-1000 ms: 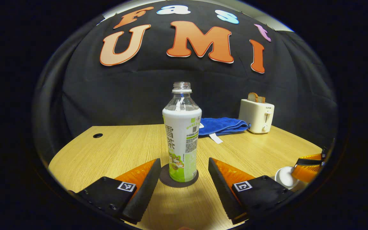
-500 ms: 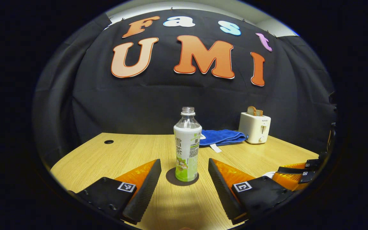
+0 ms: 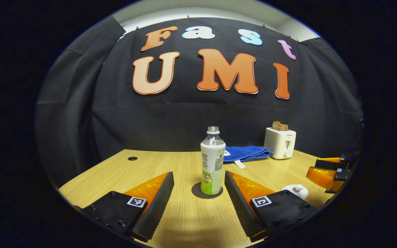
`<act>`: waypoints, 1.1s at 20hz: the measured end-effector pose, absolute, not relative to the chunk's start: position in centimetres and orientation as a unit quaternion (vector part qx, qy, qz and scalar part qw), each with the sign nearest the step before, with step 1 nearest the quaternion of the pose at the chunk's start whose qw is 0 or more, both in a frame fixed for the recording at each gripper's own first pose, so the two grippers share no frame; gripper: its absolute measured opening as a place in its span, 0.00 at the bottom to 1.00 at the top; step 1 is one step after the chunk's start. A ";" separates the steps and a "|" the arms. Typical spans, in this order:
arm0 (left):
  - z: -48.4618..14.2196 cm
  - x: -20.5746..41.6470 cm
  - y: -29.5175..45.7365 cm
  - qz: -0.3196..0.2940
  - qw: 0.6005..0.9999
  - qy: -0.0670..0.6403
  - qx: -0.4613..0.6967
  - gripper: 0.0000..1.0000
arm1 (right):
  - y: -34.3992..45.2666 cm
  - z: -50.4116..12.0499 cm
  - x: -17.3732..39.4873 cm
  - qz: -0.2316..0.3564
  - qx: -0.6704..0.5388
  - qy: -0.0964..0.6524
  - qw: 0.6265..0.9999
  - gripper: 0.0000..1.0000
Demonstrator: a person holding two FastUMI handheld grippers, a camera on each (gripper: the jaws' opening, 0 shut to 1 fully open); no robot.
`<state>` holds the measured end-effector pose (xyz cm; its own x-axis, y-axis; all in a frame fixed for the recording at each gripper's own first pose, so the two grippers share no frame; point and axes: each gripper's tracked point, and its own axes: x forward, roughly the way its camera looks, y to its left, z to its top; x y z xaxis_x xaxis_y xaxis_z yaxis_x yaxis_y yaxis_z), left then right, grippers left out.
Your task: Open the teacup lid with one hand, grasp the water bottle and pour water into the teacup with the other hand; after pouring, place the water bottle on the coaster and then close the teacup lid.
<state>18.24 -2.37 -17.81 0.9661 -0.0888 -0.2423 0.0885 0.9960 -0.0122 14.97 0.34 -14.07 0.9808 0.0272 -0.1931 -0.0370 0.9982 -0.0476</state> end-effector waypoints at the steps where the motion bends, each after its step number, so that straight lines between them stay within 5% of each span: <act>1: -17.0 17.9 -1.9 -0.038 0.993 0.116 0.002 0.95 | 0.0 -12.8 14.8 0.008 -0.035 0.086 0.996 0.61; 8: -10.4 14.3 0.0 -0.022 0.997 0.075 -0.020 0.95 | 0.8 -5.0 12.2 -0.003 -0.047 0.021 0.999 0.84; 22: -4.5 11.3 2.4 0.009 1.000 0.011 0.028 0.95 | 2.0 -2.3 11.1 0.009 -0.035 -0.008 0.999 0.84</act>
